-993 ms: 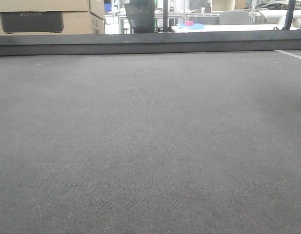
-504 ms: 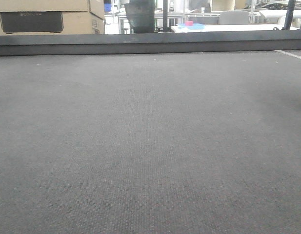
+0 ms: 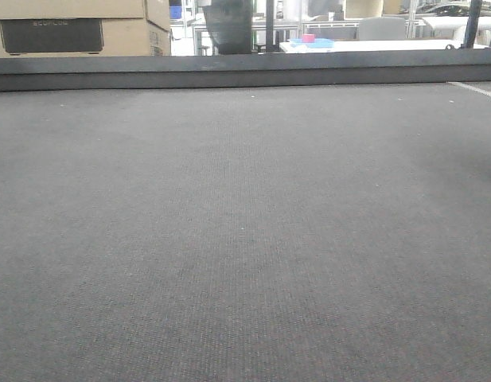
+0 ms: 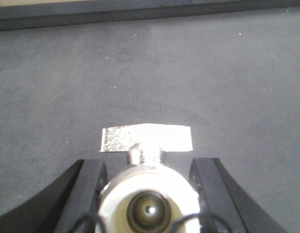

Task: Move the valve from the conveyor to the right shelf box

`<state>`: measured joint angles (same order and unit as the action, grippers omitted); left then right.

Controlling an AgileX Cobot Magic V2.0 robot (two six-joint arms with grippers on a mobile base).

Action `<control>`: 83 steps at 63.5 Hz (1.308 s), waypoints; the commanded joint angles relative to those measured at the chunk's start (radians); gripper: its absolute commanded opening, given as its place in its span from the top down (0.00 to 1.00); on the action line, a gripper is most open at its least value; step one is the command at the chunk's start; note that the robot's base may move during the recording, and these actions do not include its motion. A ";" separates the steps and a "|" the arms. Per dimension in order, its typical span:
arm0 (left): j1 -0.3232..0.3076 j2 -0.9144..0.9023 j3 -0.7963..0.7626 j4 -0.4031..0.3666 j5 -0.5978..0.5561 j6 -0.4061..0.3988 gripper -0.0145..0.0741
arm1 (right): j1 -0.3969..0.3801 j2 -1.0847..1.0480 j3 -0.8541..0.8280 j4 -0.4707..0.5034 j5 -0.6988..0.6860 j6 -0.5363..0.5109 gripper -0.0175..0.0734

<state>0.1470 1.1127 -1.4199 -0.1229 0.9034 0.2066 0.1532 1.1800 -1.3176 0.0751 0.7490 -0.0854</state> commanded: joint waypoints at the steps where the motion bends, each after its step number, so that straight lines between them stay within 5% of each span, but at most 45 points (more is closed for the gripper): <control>1: -0.006 -0.012 -0.014 -0.015 -0.059 -0.009 0.96 | -0.004 -0.018 -0.010 -0.008 -0.084 -0.001 0.98; 19: -0.006 -0.012 -0.014 -0.015 -0.191 -0.009 0.96 | -0.004 -0.016 -0.010 -0.008 -0.210 -0.001 0.98; 83: -0.006 -0.012 -0.014 -0.015 -0.189 -0.009 0.96 | -0.004 -0.016 -0.010 -0.008 -0.208 -0.001 0.98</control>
<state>0.1470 1.1127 -1.4199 -0.1229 0.7698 0.2046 0.1532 1.1800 -1.3176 0.0751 0.6137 -0.0854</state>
